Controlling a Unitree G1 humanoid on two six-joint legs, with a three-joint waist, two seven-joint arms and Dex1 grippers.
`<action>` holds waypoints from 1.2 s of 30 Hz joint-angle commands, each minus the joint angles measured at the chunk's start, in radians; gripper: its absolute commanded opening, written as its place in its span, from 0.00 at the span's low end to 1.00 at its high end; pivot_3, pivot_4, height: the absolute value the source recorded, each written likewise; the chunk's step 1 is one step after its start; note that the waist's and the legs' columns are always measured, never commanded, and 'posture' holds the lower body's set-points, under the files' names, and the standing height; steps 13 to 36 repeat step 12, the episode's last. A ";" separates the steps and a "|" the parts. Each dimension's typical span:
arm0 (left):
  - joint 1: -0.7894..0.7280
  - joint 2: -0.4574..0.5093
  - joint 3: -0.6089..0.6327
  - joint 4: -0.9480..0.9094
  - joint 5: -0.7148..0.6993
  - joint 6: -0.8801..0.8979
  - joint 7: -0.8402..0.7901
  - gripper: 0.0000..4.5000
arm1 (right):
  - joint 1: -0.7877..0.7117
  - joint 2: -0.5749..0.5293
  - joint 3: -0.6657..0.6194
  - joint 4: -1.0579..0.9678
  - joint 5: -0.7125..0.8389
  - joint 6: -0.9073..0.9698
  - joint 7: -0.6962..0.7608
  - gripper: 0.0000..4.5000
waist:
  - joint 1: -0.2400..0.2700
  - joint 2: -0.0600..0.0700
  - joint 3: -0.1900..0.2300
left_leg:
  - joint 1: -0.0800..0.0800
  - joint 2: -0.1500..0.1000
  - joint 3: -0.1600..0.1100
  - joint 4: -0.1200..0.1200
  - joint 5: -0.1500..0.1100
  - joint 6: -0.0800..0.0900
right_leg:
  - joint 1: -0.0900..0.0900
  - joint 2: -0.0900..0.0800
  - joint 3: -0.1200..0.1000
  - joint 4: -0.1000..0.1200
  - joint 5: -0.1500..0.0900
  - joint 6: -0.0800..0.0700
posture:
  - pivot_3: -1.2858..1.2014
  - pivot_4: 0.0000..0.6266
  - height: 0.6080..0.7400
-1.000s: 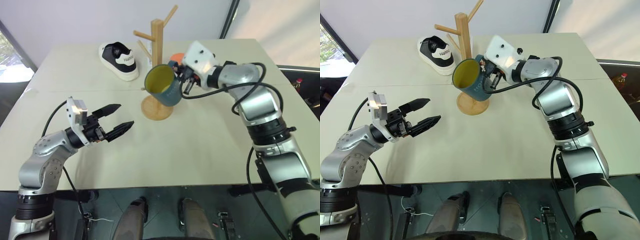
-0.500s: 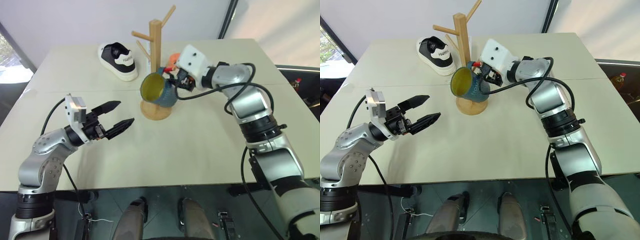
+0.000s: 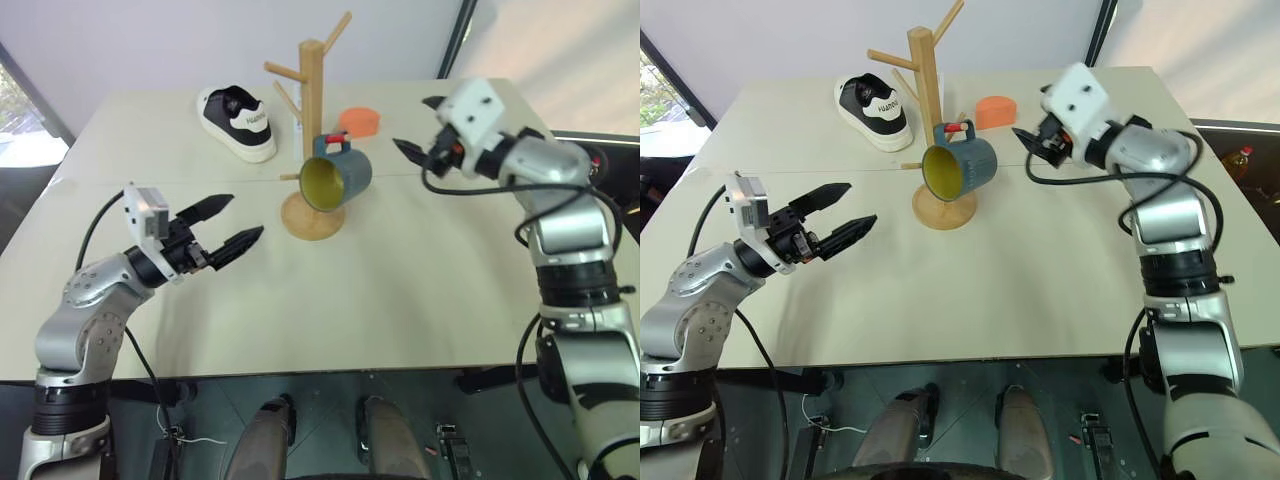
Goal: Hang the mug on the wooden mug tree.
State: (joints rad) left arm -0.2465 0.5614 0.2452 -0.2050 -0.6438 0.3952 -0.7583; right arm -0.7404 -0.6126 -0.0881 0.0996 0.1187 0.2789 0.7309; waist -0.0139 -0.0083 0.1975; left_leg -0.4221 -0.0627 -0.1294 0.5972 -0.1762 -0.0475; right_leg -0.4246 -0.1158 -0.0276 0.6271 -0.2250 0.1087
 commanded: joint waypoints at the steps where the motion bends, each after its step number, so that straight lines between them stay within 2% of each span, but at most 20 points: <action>1: 0.006 -0.025 0.036 0.061 0.072 -0.058 0.090 1.00 | 0.087 0.051 -0.114 -0.062 0.142 0.030 -0.018 0.79 | -0.002 0.000 0.000 | 0.001 0.000 0.000 0.000 0.000 0.000 | 0.000 0.000 0.000 0.001 0.000 0.000 | 0.52 0.24 1.00; 6: 0.043 -0.069 0.038 0.181 0.177 -0.148 0.176 1.00 | 0.268 0.153 -0.133 -0.017 0.162 -0.047 -0.080 0.79 | -0.003 0.000 0.000 | 0.005 0.002 0.001 0.000 0.000 0.000 | 0.003 0.002 0.002 0.003 -0.001 -0.004 | 0.52 0.24 1.00; 11: 0.073 -0.090 0.042 0.242 0.223 -0.198 0.208 1.00 | 0.331 0.215 -0.134 0.039 0.162 -0.123 -0.107 0.79 | -0.002 0.000 0.000 | 0.009 0.003 0.003 0.000 0.000 0.000 | 0.006 0.002 0.004 0.003 -0.002 -0.005 | 0.52 0.24 1.00; 36: 0.077 -0.091 0.042 0.244 0.225 -0.202 0.211 1.00 | 0.335 0.219 -0.133 0.045 0.164 -0.129 -0.110 0.79 | -0.002 0.000 0.000 | 0.009 0.003 0.004 0.000 0.000 -0.001 | 0.006 0.002 0.005 0.003 -0.002 -0.004 | 0.52 0.24 1.00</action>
